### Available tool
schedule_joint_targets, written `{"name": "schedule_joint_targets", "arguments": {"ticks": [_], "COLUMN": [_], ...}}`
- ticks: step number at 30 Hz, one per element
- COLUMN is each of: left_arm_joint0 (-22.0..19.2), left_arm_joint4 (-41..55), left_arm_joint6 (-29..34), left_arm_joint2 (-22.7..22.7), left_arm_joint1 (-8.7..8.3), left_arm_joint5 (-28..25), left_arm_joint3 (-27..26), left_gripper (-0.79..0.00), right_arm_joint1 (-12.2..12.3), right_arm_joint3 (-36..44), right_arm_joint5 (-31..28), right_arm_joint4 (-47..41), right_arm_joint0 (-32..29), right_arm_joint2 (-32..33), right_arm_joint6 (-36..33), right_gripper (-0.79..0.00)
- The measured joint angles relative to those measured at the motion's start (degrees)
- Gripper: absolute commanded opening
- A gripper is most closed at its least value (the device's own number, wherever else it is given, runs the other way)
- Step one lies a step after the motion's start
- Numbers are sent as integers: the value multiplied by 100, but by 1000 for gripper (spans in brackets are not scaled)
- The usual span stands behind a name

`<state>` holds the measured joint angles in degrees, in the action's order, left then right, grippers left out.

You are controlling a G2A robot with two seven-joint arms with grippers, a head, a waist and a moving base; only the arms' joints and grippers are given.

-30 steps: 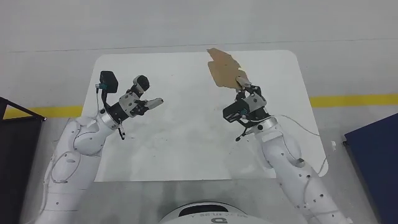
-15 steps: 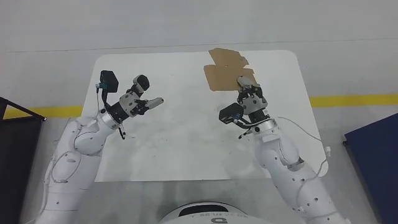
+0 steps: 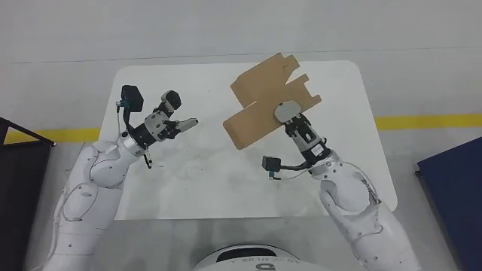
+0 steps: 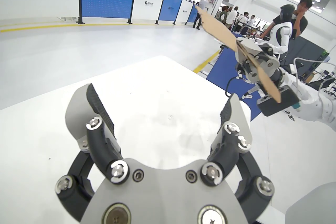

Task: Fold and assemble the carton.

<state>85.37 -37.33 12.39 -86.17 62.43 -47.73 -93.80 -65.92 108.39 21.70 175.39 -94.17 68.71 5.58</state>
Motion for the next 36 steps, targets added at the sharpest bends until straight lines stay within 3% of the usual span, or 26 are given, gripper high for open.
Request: {"name": "schedule_joint_targets", "arguments": {"ticks": [8, 20, 29, 36], "left_arm_joint0": [0, 0, 0, 0], "left_arm_joint4": [0, 0, 0, 0], "left_arm_joint6": [0, 0, 0, 0], "left_arm_joint2": [0, 0, 0, 0], "left_arm_joint1": [0, 0, 0, 0], "left_arm_joint5": [0, 0, 0, 0], "left_arm_joint3": [0, 0, 0, 0], "left_gripper": [0, 0, 0, 0], "right_arm_joint1": [266, 936, 1787, 1803], "right_arm_joint3": [-246, -175, 53, 81], "right_arm_joint5": [-33, -327, -929, -937], "right_arm_joint4": [60, 61, 61, 61], "right_arm_joint0": [349, 835, 1643, 1652], "right_arm_joint2": [-118, -724, -1453, -1450], "right_arm_joint6": [-81, -802, -1679, -1688], "right_gripper": [-785, -785, -785, -785]}}
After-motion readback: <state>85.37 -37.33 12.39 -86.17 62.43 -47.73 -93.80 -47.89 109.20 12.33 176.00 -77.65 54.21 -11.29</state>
